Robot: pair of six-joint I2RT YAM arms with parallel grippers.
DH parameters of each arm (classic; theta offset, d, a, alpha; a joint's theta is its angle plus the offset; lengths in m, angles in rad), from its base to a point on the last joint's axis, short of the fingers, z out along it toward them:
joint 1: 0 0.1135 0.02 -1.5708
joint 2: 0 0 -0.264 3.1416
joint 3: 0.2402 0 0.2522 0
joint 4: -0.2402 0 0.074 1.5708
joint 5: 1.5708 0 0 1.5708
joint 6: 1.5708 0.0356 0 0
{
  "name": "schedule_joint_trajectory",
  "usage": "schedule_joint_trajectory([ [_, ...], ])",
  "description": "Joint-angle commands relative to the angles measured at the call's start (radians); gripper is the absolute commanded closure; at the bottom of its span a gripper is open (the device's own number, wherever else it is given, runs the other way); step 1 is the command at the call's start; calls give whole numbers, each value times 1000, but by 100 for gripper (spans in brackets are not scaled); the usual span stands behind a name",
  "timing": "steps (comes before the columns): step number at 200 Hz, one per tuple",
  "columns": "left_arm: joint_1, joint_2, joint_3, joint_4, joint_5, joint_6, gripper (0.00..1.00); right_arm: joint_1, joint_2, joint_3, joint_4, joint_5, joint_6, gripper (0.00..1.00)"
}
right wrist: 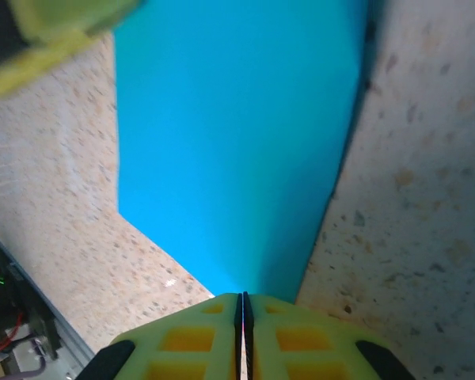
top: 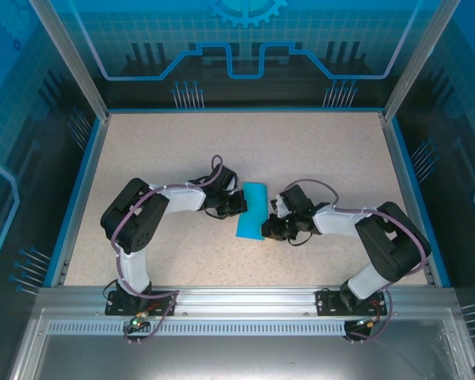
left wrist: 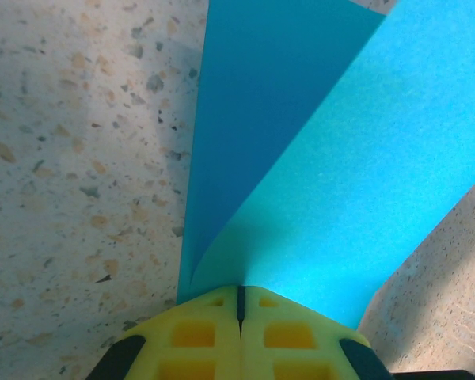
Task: Fold a paper plane with a square sheet of paper (pick it up from the middle)
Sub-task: Fold the square sheet of paper in half at the center of the table.
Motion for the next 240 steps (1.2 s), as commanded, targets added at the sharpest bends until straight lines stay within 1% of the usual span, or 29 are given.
schedule_joint_trajectory([
  [1, -19, 9, -10, -129, -38, 30, 100, -72, -40, 45, 3, -11, -28, 88],
  [24, -20, 15, -3, -133, -37, 30, 100, -130, 4, 76, 70, -81, -34, 87],
  [52, -21, 18, 1, -143, -40, 34, 100, -138, 79, 121, 100, -131, -46, 87],
  [74, -22, 21, 1, -147, -46, 36, 100, -140, 133, 146, 96, -127, -57, 87],
  [125, -21, 23, -7, -149, -49, 39, 100, -142, 244, 163, 63, -62, -72, 88],
  [150, -22, 24, -7, -152, -51, 41, 100, -143, 250, 165, 27, -25, -77, 89],
  [180, -22, 26, -7, -160, -55, 45, 100, -146, 191, 176, 29, -61, -77, 88],
  [199, -22, 26, -4, -162, -57, 46, 100, -154, 170, 195, 47, -109, -78, 87],
  [238, -22, 27, 2, -168, -59, 49, 100, -169, 236, 234, 43, -140, -97, 87],
  [240, -23, 27, 2, -168, -59, 49, 100, -170, 240, 255, 44, -140, -97, 87],
])
